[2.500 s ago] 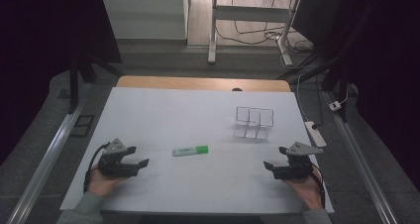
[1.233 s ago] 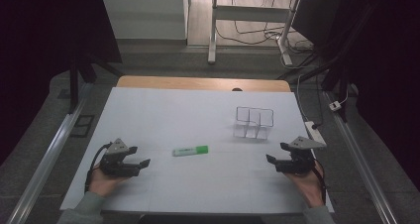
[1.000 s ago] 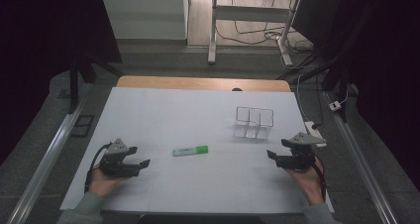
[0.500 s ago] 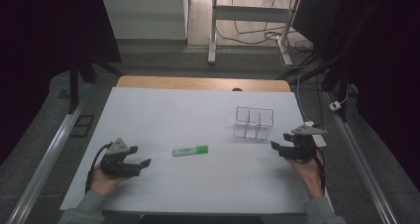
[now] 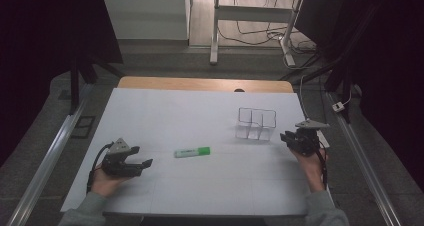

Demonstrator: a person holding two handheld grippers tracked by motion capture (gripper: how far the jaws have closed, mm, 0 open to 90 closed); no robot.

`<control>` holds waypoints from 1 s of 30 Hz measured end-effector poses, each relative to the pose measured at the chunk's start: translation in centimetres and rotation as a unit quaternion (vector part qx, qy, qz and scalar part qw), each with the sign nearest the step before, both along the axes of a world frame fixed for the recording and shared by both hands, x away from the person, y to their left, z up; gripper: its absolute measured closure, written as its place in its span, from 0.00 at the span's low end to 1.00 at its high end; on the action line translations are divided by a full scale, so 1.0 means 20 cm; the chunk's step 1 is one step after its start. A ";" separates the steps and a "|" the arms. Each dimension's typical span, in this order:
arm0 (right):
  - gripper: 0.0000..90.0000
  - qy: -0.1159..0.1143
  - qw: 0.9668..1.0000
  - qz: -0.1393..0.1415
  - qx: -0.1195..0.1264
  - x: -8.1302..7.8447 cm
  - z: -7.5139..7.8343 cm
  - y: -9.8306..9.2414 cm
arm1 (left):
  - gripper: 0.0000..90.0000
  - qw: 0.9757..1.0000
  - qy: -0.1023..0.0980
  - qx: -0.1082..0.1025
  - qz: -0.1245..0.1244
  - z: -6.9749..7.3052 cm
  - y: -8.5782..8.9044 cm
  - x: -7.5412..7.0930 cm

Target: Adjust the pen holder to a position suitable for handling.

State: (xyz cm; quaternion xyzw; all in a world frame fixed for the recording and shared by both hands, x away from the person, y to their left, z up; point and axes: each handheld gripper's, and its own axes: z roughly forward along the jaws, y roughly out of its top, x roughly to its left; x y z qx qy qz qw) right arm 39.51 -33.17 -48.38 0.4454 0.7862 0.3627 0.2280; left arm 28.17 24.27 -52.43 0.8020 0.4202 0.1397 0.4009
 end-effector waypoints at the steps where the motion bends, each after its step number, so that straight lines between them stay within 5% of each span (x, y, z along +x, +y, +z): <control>1: 0.85 0.000 1.000 0.000 -0.001 0.01 0.00 0.00 | 0.28 1.000 0.000 0.000 0.000 0.00 0.00 0.00; 5: 0.99 -0.007 1.000 -0.005 -0.014 0.05 0.00 0.01 | 0.28 1.000 0.001 0.000 -0.002 0.00 0.00 0.00; 13: 0.99 0.013 1.000 -0.003 -0.014 0.14 -0.06 0.05 | 0.28 1.000 0.002 0.001 0.000 0.00 0.00 0.00; 30: 0.99 0.023 1.000 0.013 -0.001 0.18 -0.12 0.09 | 0.28 1.000 0.003 0.005 -0.003 -0.01 0.00 0.00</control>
